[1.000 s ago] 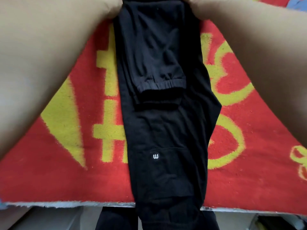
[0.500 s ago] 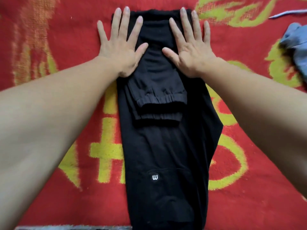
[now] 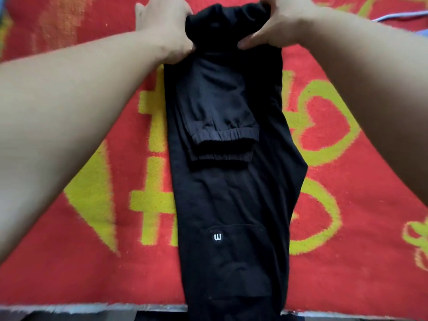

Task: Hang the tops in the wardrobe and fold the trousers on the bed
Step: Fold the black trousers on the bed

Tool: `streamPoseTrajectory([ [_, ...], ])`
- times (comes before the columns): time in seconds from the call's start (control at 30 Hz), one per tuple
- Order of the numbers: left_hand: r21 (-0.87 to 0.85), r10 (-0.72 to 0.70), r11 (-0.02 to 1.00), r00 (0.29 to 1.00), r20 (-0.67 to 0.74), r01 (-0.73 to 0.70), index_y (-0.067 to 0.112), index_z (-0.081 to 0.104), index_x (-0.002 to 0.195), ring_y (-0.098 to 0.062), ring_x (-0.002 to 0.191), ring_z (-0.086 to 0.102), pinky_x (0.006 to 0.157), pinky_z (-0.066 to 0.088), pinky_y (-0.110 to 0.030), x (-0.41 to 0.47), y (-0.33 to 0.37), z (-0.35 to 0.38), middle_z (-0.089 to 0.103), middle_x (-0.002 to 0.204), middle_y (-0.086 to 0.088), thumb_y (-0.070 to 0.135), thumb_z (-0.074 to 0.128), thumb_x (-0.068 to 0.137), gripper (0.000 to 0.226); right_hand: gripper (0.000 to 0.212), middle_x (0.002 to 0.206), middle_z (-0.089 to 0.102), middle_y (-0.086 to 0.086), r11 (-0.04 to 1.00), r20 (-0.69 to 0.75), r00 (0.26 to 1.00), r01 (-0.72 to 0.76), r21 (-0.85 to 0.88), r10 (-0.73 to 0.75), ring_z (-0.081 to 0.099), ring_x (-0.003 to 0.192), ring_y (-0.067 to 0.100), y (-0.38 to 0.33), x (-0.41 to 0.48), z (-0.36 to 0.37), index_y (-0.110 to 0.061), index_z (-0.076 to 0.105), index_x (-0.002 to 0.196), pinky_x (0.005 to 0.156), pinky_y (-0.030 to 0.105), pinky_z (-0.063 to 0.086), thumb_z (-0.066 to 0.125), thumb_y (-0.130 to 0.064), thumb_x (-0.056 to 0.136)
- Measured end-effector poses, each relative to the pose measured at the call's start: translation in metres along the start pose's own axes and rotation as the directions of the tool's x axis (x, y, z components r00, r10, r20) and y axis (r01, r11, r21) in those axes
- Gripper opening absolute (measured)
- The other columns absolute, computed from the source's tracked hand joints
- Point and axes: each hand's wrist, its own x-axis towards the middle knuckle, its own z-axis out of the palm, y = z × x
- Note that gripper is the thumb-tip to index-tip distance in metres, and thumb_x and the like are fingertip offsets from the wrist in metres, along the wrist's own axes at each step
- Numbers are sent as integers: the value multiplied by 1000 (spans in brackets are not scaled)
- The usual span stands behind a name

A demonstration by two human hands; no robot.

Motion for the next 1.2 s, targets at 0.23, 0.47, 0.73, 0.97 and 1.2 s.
streamPoseTrajectory([
  [0.23,-28,81,995,955,-285,-93,19,65,107,-36,106,49,85,35,-45,-104,11,-30,59,105,-14,18,56,83,26,40,92,57,5,977,-199,956,203,-71,-214,55,87,25,-8,-103,-19,-15,58,93,68,33,37,75,-45,74],
  [0.47,70,334,941,940,-64,-330,10,61,97,-35,82,54,67,36,-43,-272,29,9,56,85,-11,5,63,58,39,35,97,58,17,907,-15,939,329,-264,-345,56,90,39,16,-261,49,-10,62,104,68,45,44,68,-8,70],
  [0.73,11,195,975,882,429,-221,21,48,134,-32,110,43,84,39,-42,-353,38,96,48,118,-10,14,57,84,52,53,109,56,19,868,211,946,313,-386,-247,52,100,39,53,-337,153,-13,58,133,77,47,41,57,-7,80],
  [0.97,-17,250,968,965,79,-250,11,66,110,-36,97,53,80,40,-46,-346,40,73,61,103,-13,23,48,87,32,38,105,58,14,944,-68,962,246,-220,-266,56,92,34,40,-337,131,-13,71,114,78,42,46,50,-26,85],
  [1.2,191,137,968,982,130,-160,22,11,157,-31,152,2,115,15,-61,-320,30,96,-1,164,-16,52,27,101,65,59,159,25,25,873,-136,927,269,-406,-349,27,146,40,38,-310,143,-15,36,153,115,51,29,44,-43,101],
])
